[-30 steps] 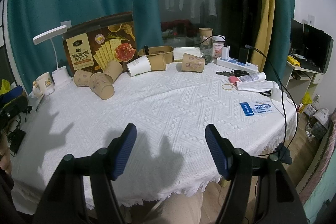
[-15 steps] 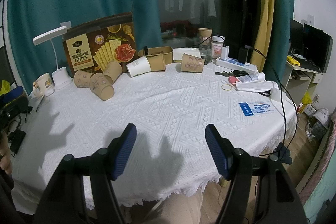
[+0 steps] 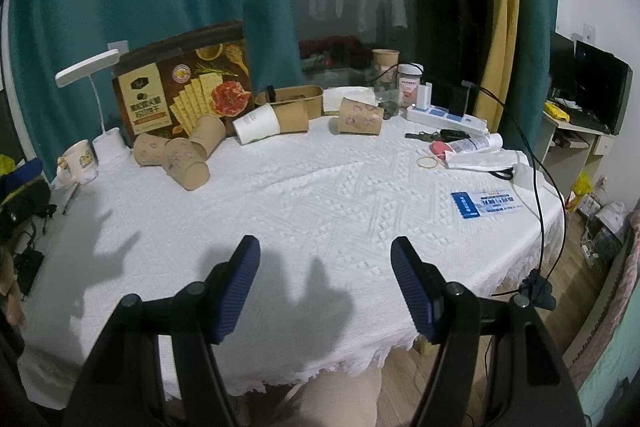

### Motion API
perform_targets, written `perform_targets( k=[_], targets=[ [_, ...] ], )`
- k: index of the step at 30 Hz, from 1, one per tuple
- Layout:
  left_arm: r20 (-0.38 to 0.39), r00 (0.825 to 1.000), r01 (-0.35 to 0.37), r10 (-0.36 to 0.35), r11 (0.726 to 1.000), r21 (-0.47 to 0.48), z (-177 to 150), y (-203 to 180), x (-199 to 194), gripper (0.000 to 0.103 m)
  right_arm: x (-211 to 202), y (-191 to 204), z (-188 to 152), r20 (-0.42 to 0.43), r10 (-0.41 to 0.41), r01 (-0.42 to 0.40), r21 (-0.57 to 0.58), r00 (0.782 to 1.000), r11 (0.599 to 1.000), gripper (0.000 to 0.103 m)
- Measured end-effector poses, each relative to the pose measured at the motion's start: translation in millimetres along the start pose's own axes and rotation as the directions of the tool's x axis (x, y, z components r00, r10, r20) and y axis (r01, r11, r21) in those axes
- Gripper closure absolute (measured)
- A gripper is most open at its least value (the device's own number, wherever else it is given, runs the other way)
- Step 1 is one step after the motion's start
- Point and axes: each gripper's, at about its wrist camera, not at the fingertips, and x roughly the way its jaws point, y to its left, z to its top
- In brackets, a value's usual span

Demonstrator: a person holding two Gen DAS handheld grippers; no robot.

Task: Flip cup upright
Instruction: 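Reach the left gripper to the upside-down tan paper cup and grasp it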

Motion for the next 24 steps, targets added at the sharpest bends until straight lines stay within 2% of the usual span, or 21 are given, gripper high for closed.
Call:
perform_targets(
  k=[4, 7, 11, 16, 20, 24],
  targets=[
    [-0.087, 0.994, 0.077, -0.068, 0.992, 0.103, 10.4, -10.7, 39.8, 0.000, 18.3, -15.4, -0.9, -0.017, -0.026, 0.027, 0.031, 1.000, 0.999, 0.037],
    [-0.138, 0.988, 0.088, -0.066, 0.982, 0.165, 20.8, -18.8, 74.0, 0.000, 38.0, -33.4, -2.5, -0.032, -0.063, 0.064, 0.044, 0.997, 0.997, 0.034],
    [-0.182, 0.981, 0.115, -0.066, 0.956, 0.270, 34.5, -36.1, 124.0, 0.000, 65.4, -67.0, -1.8, -0.048, -0.100, 0.103, 0.064, 0.994, 0.993, 0.030],
    [-0.277, 0.958, 0.191, -0.081, 0.896, 0.400, 53.0, -58.5, 205.6, 0.000, 99.9, -107.8, 9.8, -0.043, -0.123, 0.126, 0.075, 0.992, 0.989, 0.027],
    [-0.321, 0.942, 0.243, -0.094, 0.853, 0.462, 73.1, -76.0, 264.3, 0.000, 130.3, -136.0, 24.4, -0.033, -0.106, 0.108, 0.062, 0.994, 0.992, 0.026],
    [-0.351, 0.932, 0.281, -0.091, 0.795, 0.538, 88.8, -99.1, 326.8, 0.000, 164.7, -159.9, 43.7, -0.054, -0.098, 0.101, 0.050, 0.994, 0.994, 0.026]
  ],
)
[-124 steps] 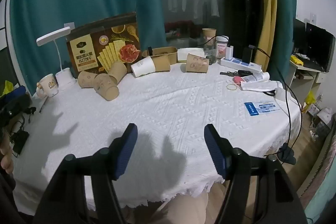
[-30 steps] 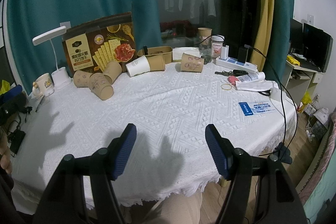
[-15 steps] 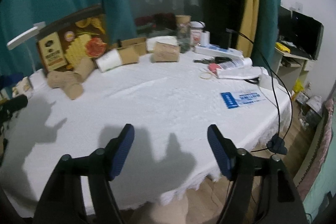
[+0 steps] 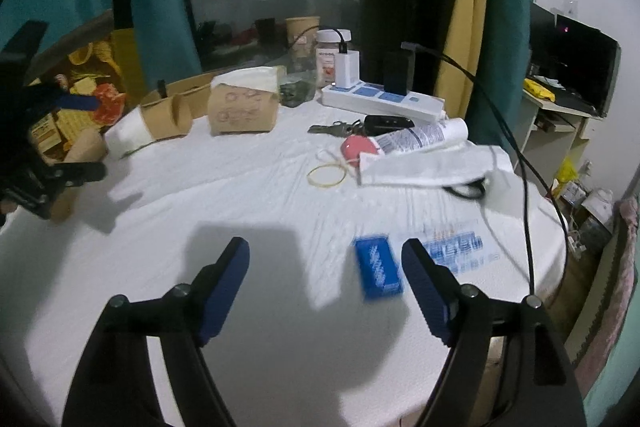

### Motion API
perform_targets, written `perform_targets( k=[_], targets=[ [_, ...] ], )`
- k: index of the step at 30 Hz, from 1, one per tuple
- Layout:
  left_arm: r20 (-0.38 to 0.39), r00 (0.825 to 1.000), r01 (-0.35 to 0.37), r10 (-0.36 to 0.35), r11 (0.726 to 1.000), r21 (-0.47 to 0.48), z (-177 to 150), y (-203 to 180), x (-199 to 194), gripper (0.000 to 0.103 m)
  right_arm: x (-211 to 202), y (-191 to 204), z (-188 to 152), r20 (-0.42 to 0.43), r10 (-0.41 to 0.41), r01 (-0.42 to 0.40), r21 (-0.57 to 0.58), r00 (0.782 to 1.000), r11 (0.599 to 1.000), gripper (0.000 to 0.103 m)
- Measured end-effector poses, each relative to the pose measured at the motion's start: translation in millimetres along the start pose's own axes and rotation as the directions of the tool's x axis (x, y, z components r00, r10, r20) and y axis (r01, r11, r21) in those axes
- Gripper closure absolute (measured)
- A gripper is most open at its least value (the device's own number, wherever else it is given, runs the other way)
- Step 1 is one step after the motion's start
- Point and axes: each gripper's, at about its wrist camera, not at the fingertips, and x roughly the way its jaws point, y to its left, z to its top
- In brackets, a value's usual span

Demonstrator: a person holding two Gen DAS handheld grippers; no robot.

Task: Flip cup upright
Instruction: 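Reach the left gripper to the upside-down tan paper cup and grasp it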

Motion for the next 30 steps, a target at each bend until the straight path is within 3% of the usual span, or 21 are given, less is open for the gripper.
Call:
perform_targets(
  k=[10, 13, 17, 19, 20, 21, 22, 25, 30],
  targets=[
    [0.027, 0.998, -0.068, 0.063, 0.979, 0.193, 74.0, 15.9, 104.3, 0.002, 44.8, -22.2, 34.4, 0.007, 0.041, -0.041, -0.016, 0.999, 0.999, 0.026],
    [0.008, 0.998, -0.059, 0.059, 0.962, 0.266, 87.1, 14.6, 127.0, 0.002, 48.8, -29.1, 25.1, 0.019, 0.066, -0.067, 0.059, 0.998, 0.996, 0.026],
    [-0.043, 0.998, -0.033, 0.054, 0.919, 0.394, 93.8, 4.3, 151.9, 0.002, 42.0, -31.0, 8.9, 0.026, 0.104, -0.107, 0.110, 0.994, 0.988, 0.026],
    [-0.068, 0.995, -0.036, 0.073, 0.896, 0.442, 94.9, -1.7, 163.3, 0.009, 36.5, -27.7, 2.3, 0.043, 0.107, -0.110, 0.085, 0.993, 0.990, 0.026],
    [-0.072, 0.995, -0.025, 0.062, 0.897, 0.440, 96.5, -2.2, 164.4, 0.016, 35.1, -26.3, -0.4, 0.042, 0.106, -0.109, 0.080, 0.994, 0.991, 0.026],
    [-0.077, 0.996, -0.004, 0.040, 0.906, 0.424, 100.1, -1.1, 162.9, 0.031, 34.4, -25.9, -2.5, 0.038, 0.106, -0.108, 0.079, 0.994, 0.991, 0.026],
    [-0.087, 0.996, 0.004, 0.036, 0.909, 0.416, 101.9, -0.9, 162.8, 0.035, 33.0, -24.6, -4.7, 0.033, 0.108, -0.111, 0.079, 0.994, 0.991, 0.026],
    [-0.079, 0.997, 0.009, 0.026, 0.909, 0.417, 104.4, -1.8, 153.8, 0.035, 24.6, -23.5, -9.9, 0.034, 0.110, -0.112, 0.082, 0.993, 0.990, 0.026],
    [-0.047, 0.999, 0.021, -0.004, 0.934, 0.356, 104.0, 0.2, 111.7, 0.035, 9.7, -24.6, -17.0, 0.037, 0.088, -0.091, 0.109, 0.995, 0.990, 0.026]
  ],
)
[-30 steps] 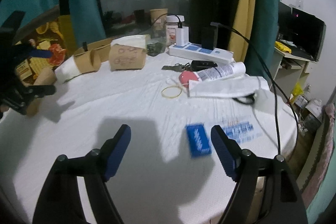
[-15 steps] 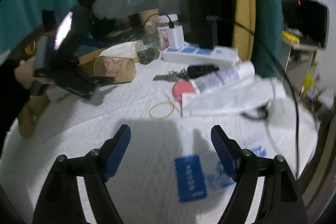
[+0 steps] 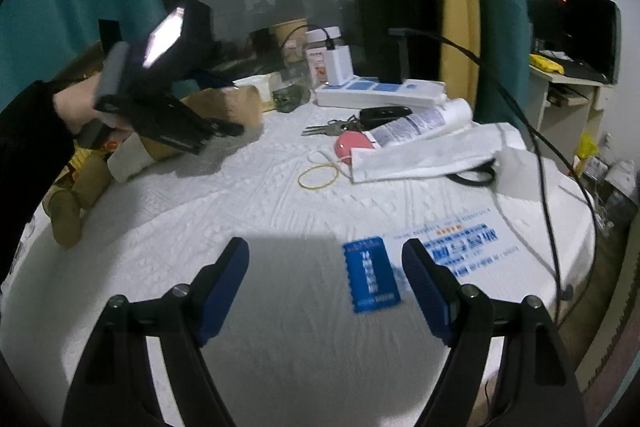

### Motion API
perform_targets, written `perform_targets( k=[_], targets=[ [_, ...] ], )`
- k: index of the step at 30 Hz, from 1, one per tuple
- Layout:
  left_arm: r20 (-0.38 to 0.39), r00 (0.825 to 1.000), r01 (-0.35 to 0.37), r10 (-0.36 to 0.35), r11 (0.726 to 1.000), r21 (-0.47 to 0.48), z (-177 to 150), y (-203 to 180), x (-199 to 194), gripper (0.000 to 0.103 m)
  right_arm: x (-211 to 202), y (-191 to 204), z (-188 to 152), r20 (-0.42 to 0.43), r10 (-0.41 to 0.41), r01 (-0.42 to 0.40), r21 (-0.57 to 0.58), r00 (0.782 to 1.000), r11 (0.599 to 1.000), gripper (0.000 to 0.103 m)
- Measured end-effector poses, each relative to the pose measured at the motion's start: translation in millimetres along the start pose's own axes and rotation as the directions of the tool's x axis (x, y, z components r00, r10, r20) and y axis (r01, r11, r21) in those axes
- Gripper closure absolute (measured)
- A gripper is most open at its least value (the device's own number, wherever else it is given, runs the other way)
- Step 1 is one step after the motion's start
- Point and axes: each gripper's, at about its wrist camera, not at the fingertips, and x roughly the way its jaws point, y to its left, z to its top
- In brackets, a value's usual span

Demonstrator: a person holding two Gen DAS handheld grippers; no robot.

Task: Flip cup upright
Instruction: 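Reach the left gripper to the upside-down tan paper cup and grasp it, then lift the cup with the left gripper toward the right gripper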

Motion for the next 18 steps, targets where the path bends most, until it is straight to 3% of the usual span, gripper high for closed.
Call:
perform_targets(
  k=[9, 18],
  targets=[
    [0.056, 0.998, -0.040, 0.039, 0.999, 0.016, -35.3, -39.5, -105.3, 0.035, -53.4, 29.4, -19.4, 0.035, 0.006, -0.007, 0.020, 0.999, 1.000, 0.026],
    [0.087, 0.993, -0.071, 0.075, 0.996, -0.052, -89.6, -73.1, -182.7, 0.035, -95.6, 69.6, -39.9, 0.038, 0.005, -0.006, 0.017, 0.999, 1.000, 0.026]
  ],
)
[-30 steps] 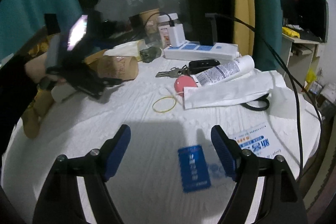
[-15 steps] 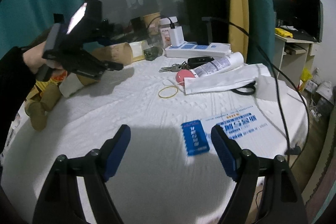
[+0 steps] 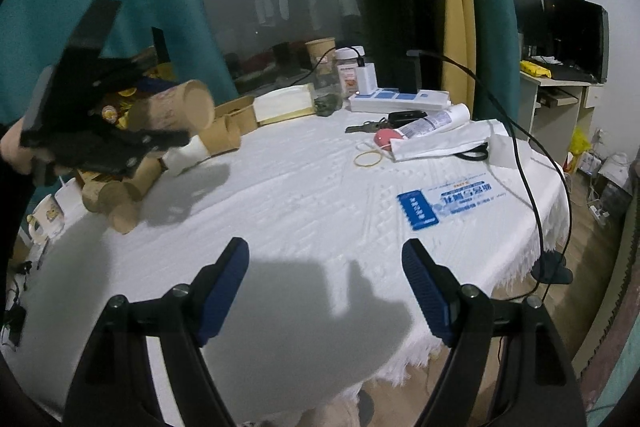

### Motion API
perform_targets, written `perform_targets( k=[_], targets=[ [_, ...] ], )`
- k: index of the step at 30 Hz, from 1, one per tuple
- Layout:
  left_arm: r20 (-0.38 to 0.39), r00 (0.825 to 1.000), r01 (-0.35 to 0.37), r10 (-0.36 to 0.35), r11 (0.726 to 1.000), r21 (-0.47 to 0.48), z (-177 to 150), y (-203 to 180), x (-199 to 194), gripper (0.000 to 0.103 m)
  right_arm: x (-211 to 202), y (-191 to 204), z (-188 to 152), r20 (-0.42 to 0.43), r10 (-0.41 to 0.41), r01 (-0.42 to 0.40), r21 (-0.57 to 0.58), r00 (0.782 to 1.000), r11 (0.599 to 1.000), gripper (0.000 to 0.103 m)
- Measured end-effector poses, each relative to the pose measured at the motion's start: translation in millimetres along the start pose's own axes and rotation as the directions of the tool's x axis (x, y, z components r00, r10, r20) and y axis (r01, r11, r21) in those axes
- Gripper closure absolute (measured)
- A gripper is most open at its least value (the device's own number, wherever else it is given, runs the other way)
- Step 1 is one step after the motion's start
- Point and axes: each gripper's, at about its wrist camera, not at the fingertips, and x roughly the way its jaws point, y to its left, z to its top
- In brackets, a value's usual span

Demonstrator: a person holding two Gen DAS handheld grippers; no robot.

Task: Flip cup upright
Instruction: 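Lift the cup with the left gripper toward the right gripper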

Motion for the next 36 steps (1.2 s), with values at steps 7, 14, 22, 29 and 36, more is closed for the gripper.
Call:
perform_targets(
  k=[7, 14, 22, 29, 36],
  targets=[
    [0.008, 1.000, 0.013, -0.013, 0.999, -0.042, -47.4, -23.1, -48.0, 0.035, -22.0, 26.7, -16.9, -0.010, -0.011, 0.011, -0.003, 1.000, 1.000, 0.026],
    [-0.008, 0.988, 0.149, -0.152, 0.979, -0.137, -91.5, -50.3, -59.2, 0.035, -27.4, 57.4, -37.9, -0.042, -0.003, 0.002, -0.033, 0.999, 0.999, 0.026],
    [-0.084, 0.890, 0.422, -0.448, 0.880, -0.219, -134.2, -89.1, -49.0, 0.034, -20.6, 79.2, -57.1, -0.091, 0.005, -0.010, -0.055, 0.996, 0.998, 0.026],
    [-0.109, 0.846, 0.493, -0.522, 0.844, -0.209, -148.4, -108.1, -39.8, 0.034, -9.4, 89.6, -59.8, -0.116, 0.014, -0.022, -0.061, 0.993, 0.998, 0.026],
    [-0.069, 0.847, 0.492, -0.527, 0.828, -0.270, -147.6, -96.6, -45.2, 0.022, 0.2, 99.5, -54.1, -0.131, 0.041, -0.051, -0.075, 0.991, 0.996, 0.026]
  ],
)
